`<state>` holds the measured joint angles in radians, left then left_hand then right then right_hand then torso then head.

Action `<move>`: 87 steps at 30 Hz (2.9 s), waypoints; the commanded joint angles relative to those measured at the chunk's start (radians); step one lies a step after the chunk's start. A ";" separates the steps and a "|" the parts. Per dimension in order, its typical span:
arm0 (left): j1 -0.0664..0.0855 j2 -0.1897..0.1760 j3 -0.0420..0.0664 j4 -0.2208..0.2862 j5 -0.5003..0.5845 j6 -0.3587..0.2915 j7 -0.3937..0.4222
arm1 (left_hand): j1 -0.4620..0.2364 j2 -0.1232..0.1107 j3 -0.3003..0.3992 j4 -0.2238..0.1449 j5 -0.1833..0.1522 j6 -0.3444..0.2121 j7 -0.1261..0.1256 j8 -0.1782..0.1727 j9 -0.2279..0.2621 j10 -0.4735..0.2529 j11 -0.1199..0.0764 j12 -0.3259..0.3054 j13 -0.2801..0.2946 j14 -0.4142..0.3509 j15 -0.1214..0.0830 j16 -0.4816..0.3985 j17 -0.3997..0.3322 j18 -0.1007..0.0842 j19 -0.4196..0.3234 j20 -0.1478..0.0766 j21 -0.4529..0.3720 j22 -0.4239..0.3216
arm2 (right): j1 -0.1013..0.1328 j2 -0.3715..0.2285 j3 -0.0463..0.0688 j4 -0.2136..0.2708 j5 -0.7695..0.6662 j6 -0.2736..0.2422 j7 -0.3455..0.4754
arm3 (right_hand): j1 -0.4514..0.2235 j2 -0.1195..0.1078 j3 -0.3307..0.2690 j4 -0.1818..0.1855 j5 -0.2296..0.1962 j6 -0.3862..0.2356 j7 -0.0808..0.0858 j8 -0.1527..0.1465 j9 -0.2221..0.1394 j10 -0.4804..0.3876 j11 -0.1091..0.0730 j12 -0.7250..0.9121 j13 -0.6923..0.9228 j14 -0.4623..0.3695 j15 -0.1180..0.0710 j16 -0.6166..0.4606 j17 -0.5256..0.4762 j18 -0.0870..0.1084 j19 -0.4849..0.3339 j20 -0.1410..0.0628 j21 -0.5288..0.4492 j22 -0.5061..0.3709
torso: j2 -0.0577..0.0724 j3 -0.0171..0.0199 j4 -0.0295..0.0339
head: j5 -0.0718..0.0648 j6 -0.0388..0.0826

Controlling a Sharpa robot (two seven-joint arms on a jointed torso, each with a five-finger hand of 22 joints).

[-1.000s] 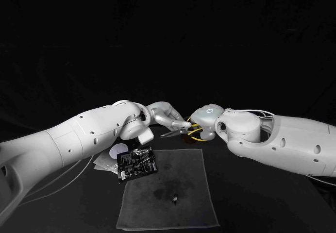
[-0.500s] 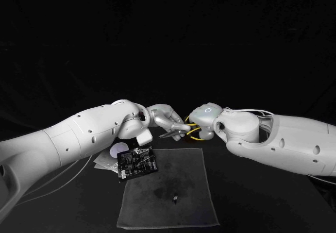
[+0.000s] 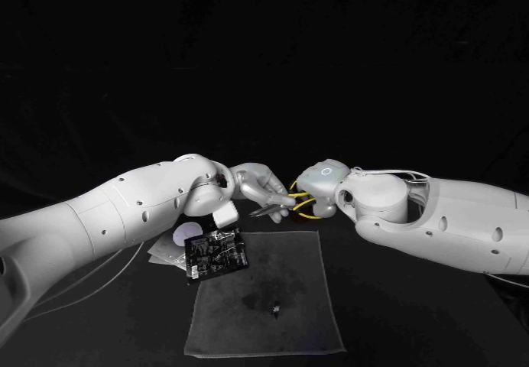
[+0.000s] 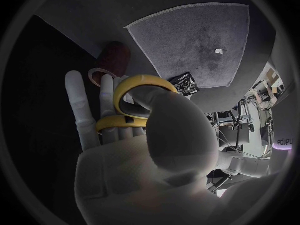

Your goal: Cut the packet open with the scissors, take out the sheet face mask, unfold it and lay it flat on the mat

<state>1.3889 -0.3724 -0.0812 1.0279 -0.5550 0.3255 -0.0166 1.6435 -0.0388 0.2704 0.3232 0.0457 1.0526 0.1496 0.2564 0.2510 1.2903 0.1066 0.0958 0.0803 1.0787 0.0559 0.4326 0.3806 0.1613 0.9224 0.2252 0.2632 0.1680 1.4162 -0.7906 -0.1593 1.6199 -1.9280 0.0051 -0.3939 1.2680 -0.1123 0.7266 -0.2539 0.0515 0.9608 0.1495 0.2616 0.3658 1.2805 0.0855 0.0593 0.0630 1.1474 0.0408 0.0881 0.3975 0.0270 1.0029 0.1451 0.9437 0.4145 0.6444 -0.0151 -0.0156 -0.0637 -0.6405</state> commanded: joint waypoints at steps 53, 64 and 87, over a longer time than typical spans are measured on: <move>0.002 -0.015 -0.003 0.004 -0.037 -0.031 -0.215 | -0.218 -0.058 0.354 -0.266 0.002 -0.026 -0.014 0.088 0.167 0.103 -0.041 0.006 0.039 0.071 -0.027 0.023 0.090 -0.012 -0.168 -0.060 0.410 0.350 | 0.015 -0.079 0.005 0.076 0.469 -0.040 0.171 | 0.110 -0.095 -0.437 0.317 0.022 -0.176 -0.035 -0.170 -0.103 -0.387 -0.014 0.003 0.000 -0.255 0.060 -0.023 -0.309 0.042 -0.629 0.146 -0.902 -0.373 | -0.001 -0.0003 -0.0001 | 0.019 -0.012; 0.003 -0.014 -0.007 0.002 -0.038 -0.014 -0.245 | -0.221 -0.059 0.358 -0.270 0.002 -0.026 -0.015 0.089 0.172 0.106 -0.042 0.007 0.042 0.075 -0.029 0.024 0.092 -0.010 -0.171 -0.060 0.420 0.358 | 0.019 -0.067 0.005 0.059 0.491 0.132 0.118 | 0.258 -0.181 -0.688 0.550 0.061 -0.565 -0.111 -0.218 -0.219 -0.870 -0.084 -0.019 -0.022 -0.931 0.061 -0.061 -0.368 0.031 -0.836 0.151 -0.913 -0.385 | -0.001 -0.0006 0.0004 | 0.020 -0.017; 0.004 -0.009 -0.018 -0.021 -0.059 0.005 -0.325 | -0.225 -0.061 0.367 -0.277 0.002 -0.026 -0.015 0.089 0.179 0.109 -0.043 0.008 0.045 0.081 -0.031 0.024 0.094 -0.007 -0.175 -0.061 0.436 0.372 | 0.019 -0.086 0.005 0.060 0.562 -0.186 0.360 | 0.245 -0.108 -0.372 0.450 0.045 -0.171 0.013 -0.100 -0.123 -0.362 0.057 0.002 0.000 -0.395 0.093 0.046 -0.293 0.032 -0.813 0.150 -0.887 -0.376 | 0.000 0.0006 -0.0003 | 0.025 -0.021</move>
<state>1.3987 -0.3764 -0.0919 1.0232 -0.5728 0.3448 -0.2734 1.4168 -0.1096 0.4490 0.2315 0.0439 1.0310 0.1387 0.3404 0.4282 1.3818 0.0766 0.0998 0.1227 1.1531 0.0237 0.4530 0.4739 0.1532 0.7537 0.1645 0.6962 0.5387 1.4280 -0.8757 -0.1623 1.6694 -1.3948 -0.1116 -0.1125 1.5253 -0.2196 0.3544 0.2016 0.0986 0.7894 0.1683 0.1694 0.2257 0.9117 0.1555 0.0620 0.0608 0.7764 0.1316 0.1426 0.1080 0.0677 0.1953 0.2952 0.0561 0.0398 0.6435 -0.0150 -0.0163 -0.0381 -0.6608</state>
